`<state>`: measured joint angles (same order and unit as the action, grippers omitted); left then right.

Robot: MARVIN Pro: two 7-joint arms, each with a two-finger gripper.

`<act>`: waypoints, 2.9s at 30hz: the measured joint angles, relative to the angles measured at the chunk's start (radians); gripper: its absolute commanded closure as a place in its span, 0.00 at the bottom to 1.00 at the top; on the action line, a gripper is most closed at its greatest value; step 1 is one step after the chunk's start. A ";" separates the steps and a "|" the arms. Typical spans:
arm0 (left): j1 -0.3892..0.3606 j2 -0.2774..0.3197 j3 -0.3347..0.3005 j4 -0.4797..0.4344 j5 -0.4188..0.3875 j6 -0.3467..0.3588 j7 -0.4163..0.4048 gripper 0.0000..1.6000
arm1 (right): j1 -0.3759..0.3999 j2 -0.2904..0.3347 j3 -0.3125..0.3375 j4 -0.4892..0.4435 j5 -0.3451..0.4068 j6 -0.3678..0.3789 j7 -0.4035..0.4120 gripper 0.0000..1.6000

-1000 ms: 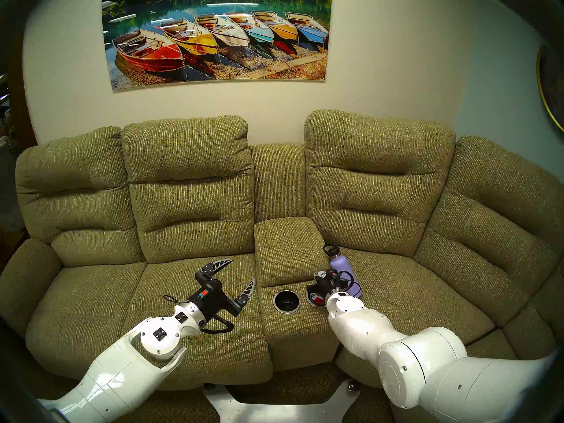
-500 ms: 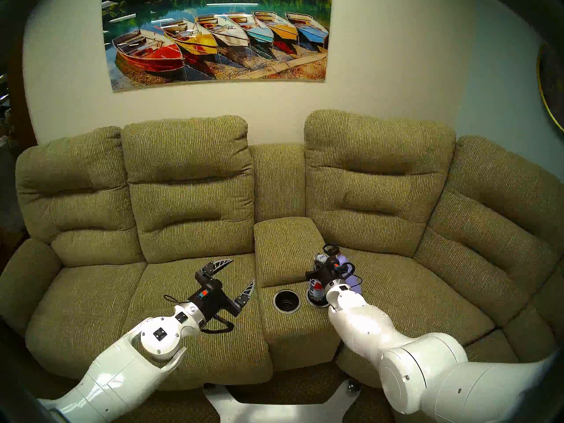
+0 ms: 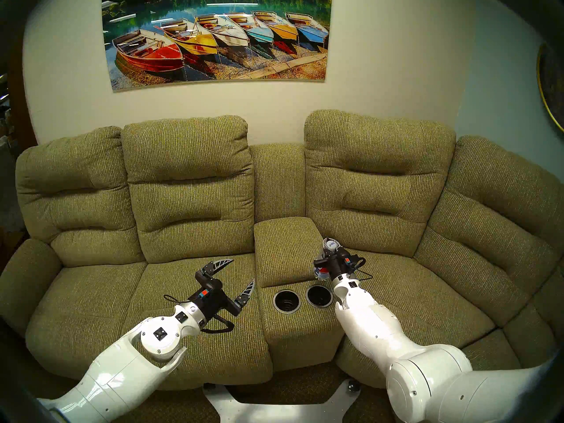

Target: Take bottles out of cup holder

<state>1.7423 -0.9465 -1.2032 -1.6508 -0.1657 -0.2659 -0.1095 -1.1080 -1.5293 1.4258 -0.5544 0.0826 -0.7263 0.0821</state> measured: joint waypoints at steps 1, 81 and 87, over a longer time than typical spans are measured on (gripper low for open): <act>0.000 0.000 0.000 0.000 0.000 0.000 0.000 0.00 | -0.006 0.003 0.003 -0.015 0.000 -0.006 -0.003 1.00; -0.005 0.013 0.014 -0.001 -0.003 -0.002 0.014 0.00 | 0.074 0.117 0.105 0.140 -0.063 0.413 -0.061 1.00; -0.006 0.013 0.015 -0.001 -0.003 -0.002 0.015 0.00 | 0.119 0.111 0.103 0.197 -0.063 0.433 -0.052 1.00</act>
<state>1.7368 -0.9334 -1.1884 -1.6515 -0.1689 -0.2679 -0.0946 -0.9891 -1.4184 1.5289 -0.3571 0.0197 -0.2929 0.0301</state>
